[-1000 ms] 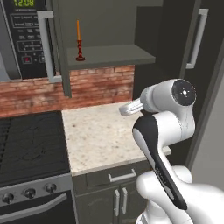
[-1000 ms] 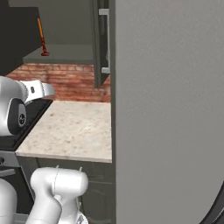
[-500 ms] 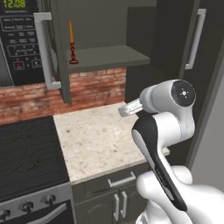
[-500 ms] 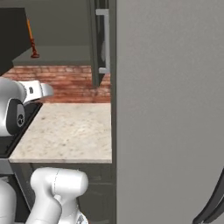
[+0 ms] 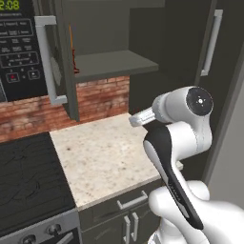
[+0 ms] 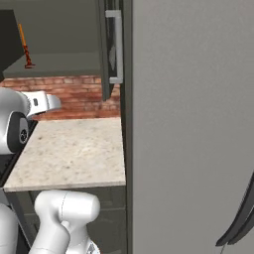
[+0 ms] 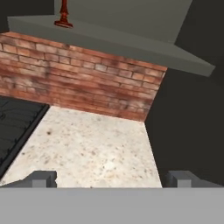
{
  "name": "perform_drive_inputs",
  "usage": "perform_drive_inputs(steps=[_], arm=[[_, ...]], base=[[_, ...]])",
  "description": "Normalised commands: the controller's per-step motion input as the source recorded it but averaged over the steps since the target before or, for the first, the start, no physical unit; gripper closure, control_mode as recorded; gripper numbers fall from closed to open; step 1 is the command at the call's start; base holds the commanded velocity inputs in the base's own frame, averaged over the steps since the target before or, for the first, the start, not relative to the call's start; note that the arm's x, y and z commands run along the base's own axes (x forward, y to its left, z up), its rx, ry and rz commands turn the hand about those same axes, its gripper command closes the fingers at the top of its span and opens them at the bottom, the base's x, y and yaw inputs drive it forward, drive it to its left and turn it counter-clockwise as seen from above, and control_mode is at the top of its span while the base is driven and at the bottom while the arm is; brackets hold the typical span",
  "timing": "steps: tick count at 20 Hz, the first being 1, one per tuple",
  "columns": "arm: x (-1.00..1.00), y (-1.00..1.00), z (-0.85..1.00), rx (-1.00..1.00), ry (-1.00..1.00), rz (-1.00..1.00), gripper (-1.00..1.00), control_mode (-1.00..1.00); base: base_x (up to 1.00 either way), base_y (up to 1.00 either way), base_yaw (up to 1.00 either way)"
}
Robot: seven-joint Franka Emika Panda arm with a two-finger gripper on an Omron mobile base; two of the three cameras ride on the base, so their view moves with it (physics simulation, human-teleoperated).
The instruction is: Get the candle and the beer from the cabinet and move them to the dining counter.
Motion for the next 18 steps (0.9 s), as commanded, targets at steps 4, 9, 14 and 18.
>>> perform_drive_inputs(steps=[4, 9, 14, 18], arm=[[0.00, 0.00, 0.00, 0.00, 0.00, 0.00, -1.00, 1.00], [0.08, 0.01, -0.01, 0.00, 0.01, 0.00, -1.00, -1.00], [0.16, 0.07, -0.04, 0.00, 0.01, 0.00, -1.00, -1.00], [0.05, 0.35, 0.00, 0.00, -0.06, 0.04, -1.00, -1.00]], base=[[0.97, 0.56, -0.12], [0.59, 0.25, -0.04], [0.00, 0.00, 0.00], [0.00, 0.00, 0.00]])
